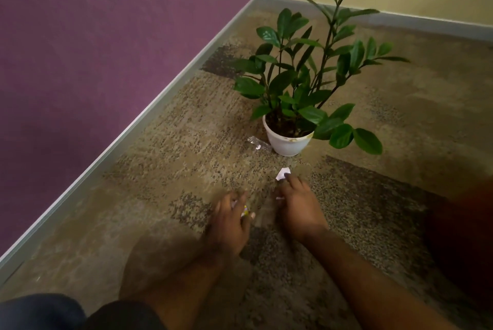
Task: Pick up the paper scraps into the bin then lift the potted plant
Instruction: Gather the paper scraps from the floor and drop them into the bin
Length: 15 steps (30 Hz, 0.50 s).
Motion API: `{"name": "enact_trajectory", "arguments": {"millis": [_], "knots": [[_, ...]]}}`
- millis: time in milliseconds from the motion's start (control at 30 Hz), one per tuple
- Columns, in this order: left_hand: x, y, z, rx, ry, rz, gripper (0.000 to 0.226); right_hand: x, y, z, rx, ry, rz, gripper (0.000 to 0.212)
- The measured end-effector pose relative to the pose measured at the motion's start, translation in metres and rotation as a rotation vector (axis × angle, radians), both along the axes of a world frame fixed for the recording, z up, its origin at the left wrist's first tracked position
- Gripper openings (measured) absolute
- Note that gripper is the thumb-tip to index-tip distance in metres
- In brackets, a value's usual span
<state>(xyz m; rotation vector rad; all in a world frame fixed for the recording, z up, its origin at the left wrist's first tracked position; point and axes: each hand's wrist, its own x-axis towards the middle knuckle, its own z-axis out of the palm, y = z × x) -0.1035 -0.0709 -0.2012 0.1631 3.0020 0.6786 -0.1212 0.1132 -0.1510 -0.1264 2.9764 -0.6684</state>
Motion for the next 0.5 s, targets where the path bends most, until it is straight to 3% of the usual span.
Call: {"name": "enact_trajectory", "arguments": {"millis": [133, 267, 400, 500], "knots": [[-0.005, -0.005, -0.009, 0.002, 0.052, -0.021, 0.031, -0.027, 0.005, -0.004, 0.010, -0.018, 0.033, 0.035], [-0.007, -0.009, -0.015, 0.029, 0.082, -0.061, 0.032, -0.044, -0.004, -0.017, 0.122, -0.068, 0.085, 0.039], [-0.007, -0.009, -0.011, 0.045, 0.087, -0.070, 0.037, -0.059, -0.020, -0.021, 0.056, -0.041, 0.118, 0.029], [-0.007, -0.009, -0.010, 0.034, 0.051, -0.069, 0.041, -0.074, -0.034, -0.019, 0.014, -0.037, 0.157, 0.034]]}}
